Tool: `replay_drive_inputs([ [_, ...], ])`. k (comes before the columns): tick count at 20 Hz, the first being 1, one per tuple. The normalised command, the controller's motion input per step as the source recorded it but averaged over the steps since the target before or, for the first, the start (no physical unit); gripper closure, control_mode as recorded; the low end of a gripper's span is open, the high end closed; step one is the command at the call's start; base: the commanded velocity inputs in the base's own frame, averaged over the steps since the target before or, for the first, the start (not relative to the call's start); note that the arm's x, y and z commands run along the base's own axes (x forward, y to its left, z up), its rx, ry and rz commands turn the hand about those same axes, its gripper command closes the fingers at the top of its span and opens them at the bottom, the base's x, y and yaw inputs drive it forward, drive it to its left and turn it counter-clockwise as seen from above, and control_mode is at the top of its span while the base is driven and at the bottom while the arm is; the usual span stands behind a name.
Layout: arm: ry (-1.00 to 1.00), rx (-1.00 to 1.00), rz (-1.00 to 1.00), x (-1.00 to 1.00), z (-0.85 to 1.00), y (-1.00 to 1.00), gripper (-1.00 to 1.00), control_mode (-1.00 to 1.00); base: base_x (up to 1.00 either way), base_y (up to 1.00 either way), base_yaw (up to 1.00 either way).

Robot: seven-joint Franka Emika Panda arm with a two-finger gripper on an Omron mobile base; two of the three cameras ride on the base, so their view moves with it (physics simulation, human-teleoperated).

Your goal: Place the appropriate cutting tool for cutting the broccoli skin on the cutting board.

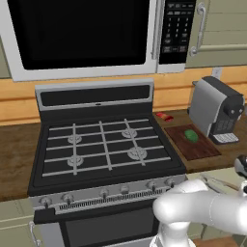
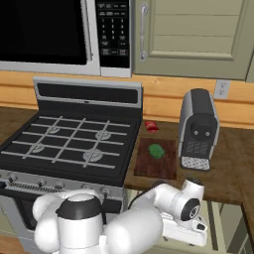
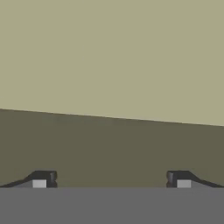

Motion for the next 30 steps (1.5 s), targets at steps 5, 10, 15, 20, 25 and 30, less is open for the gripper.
replay_drive_inputs([
  [5, 0.14, 0.00, 0.09, -0.88, 0.21, 0.08, -1.00, -1.00, 0.00, 0.00, 0.00],
  [10, 0.12, 0.00, 0.11, -0.96, 0.31, 0.02, -1.00, -1.00, 0.00, 0.00, 0.00],
  [15, -0.01, 0.01, 0.21, 0.12, 0.32, -0.07, -1.00, -1.00, 0.00, 0.00, 0.00],
  [20, -0.14, 0.09, 0.33, 0.97, 0.07, -0.19, -1.00, -1.00, 0.00, 0.00, 0.00],
  [25, -0.06, 0.13, 0.30, 0.70, -0.04, -0.28, -1.00, -1.00, 0.00, 0.00, 0.00],
  [30, -0.02, 0.12, 0.13, 0.28, -0.34, -0.17, -1.00, -1.00, 0.00, 0.00, 0.00],
])
